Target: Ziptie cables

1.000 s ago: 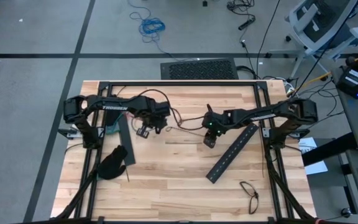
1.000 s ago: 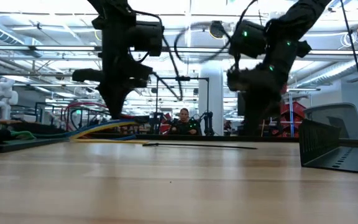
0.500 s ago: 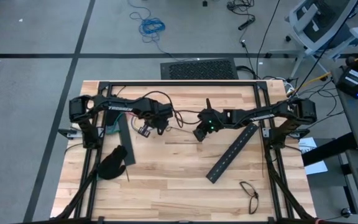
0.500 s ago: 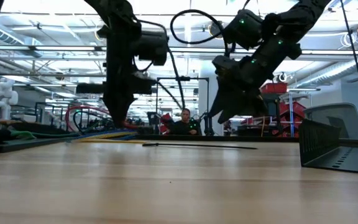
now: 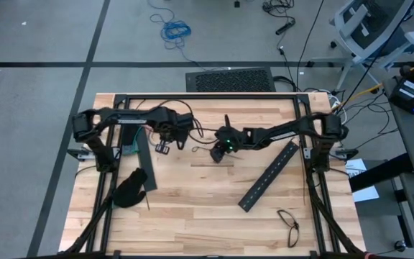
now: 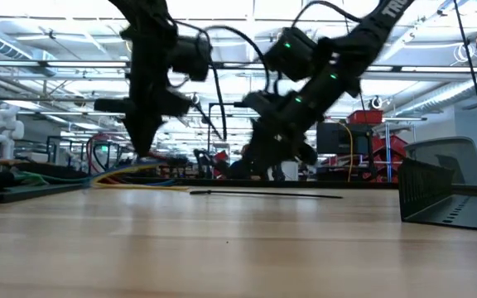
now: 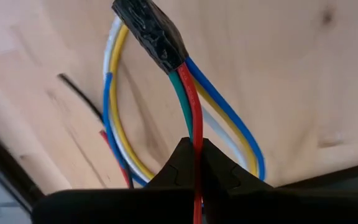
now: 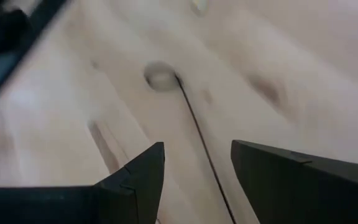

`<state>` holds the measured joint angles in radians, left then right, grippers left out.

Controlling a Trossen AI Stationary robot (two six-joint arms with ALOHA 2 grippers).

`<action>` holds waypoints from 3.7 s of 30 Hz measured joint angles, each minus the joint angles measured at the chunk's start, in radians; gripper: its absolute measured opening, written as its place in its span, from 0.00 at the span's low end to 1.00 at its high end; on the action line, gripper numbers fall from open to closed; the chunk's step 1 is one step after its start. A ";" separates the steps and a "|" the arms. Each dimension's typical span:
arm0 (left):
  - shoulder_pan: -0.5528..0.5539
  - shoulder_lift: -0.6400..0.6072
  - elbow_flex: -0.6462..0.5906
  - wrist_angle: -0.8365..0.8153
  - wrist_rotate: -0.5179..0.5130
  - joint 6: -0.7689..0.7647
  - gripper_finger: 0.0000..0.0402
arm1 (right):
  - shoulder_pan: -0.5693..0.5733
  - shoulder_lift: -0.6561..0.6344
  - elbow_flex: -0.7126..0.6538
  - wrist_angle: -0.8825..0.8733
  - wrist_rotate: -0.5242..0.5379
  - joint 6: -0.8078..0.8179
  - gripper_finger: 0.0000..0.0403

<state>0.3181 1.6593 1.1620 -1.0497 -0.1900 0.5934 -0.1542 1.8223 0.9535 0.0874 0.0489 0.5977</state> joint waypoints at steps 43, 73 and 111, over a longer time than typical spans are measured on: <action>-0.091 -0.600 -0.429 0.232 0.081 -0.376 0.01 | 0.041 0.292 0.296 -0.259 -0.050 -0.148 0.14; -0.114 -0.501 -0.467 0.580 0.501 -0.149 0.03 | 0.027 0.027 0.384 -0.805 -0.117 -0.506 0.00; -0.189 -0.480 -0.466 0.799 0.233 -0.378 0.01 | 0.011 -0.017 0.629 -0.832 -0.130 -0.580 0.00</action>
<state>0.1287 1.1791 0.6956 -0.2504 0.0433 0.2157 -0.1434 1.8050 1.5829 -0.7451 -0.0809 0.0181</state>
